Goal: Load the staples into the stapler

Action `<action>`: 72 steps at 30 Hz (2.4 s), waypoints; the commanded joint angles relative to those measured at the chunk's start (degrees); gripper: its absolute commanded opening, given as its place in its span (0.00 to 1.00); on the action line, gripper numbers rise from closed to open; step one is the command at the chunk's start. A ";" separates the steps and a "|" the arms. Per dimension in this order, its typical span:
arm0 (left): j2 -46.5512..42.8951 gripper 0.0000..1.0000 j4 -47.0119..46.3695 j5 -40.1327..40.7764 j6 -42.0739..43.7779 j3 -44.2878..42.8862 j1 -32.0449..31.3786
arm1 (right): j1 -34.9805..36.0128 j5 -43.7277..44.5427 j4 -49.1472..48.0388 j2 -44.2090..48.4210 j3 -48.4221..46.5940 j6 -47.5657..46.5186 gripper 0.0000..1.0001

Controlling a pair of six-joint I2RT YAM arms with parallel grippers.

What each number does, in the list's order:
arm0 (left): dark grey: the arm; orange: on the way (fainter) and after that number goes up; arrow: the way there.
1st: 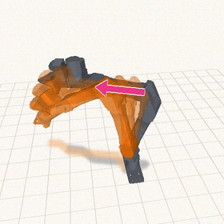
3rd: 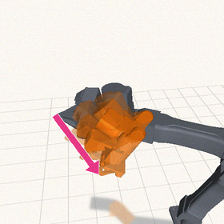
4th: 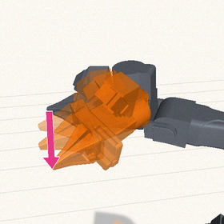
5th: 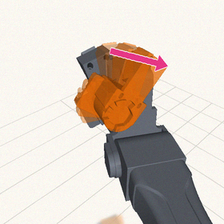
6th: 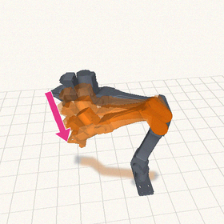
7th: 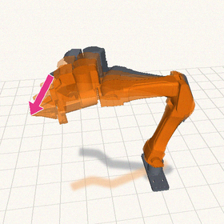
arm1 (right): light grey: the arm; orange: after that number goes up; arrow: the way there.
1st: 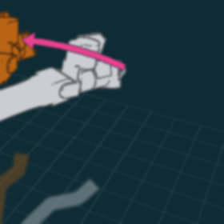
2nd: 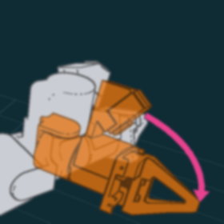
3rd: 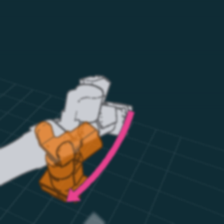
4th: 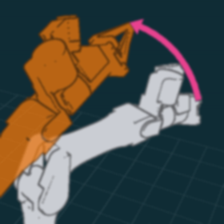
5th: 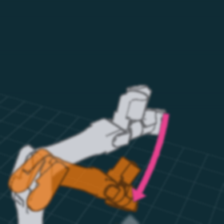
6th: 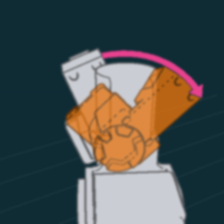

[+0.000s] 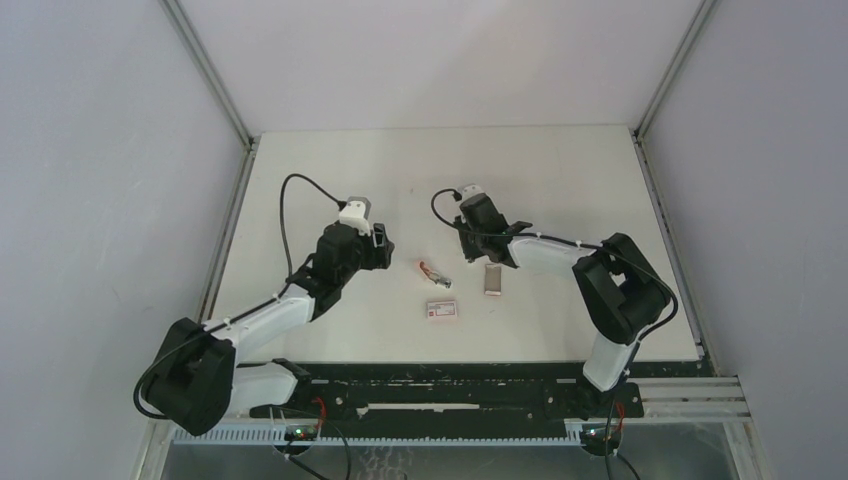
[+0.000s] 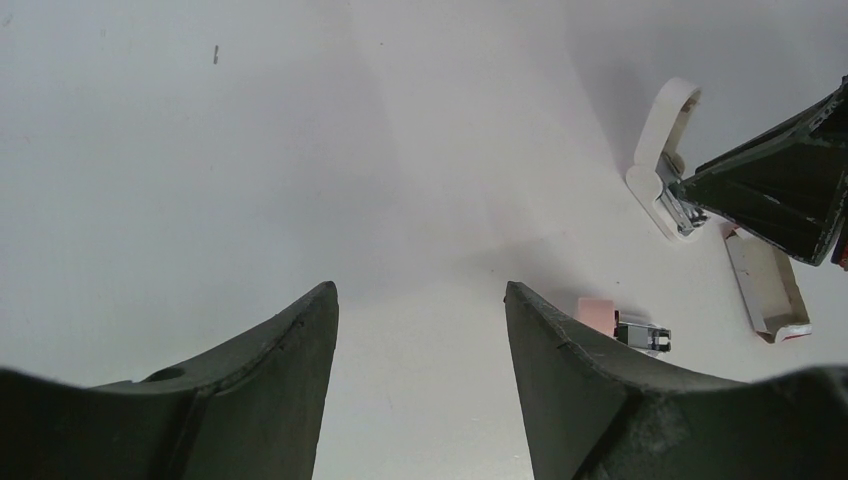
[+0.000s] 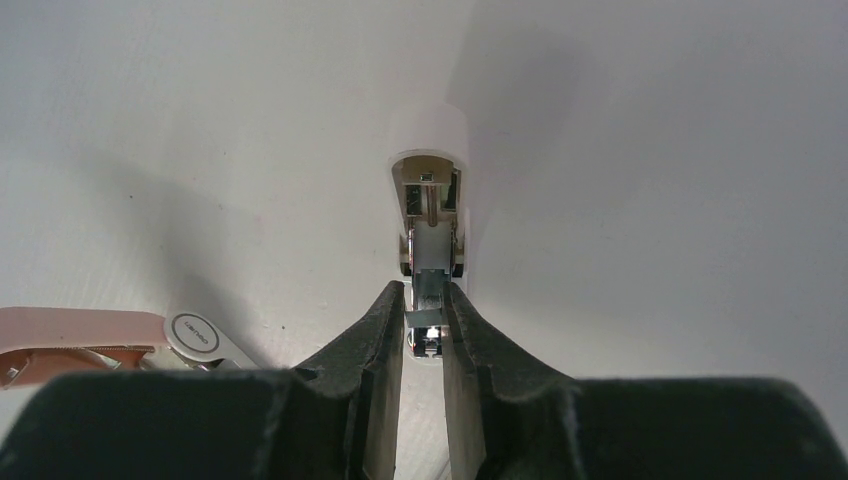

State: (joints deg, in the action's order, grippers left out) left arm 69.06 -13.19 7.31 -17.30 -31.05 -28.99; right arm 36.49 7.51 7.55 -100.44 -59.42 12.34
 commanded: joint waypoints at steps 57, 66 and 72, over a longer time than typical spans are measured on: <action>1.43 0.66 -1.71 -1.00 1.48 -0.77 0.17 | 0.78 0.74 -1.05 -0.80 -2.63 -2.05 0.18; 1.27 0.66 -1.68 -0.90 1.56 -0.77 0.17 | 0.78 1.98 -0.34 -1.95 -3.24 -2.22 0.17; 1.26 0.66 -1.57 -0.94 1.58 -0.73 0.17 | 0.78 2.49 -0.16 -1.86 -3.18 -2.41 0.17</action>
State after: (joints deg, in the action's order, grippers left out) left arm 70.50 -13.15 6.90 -16.88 -31.05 -28.99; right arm 36.86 8.86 7.90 -102.45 -60.60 11.03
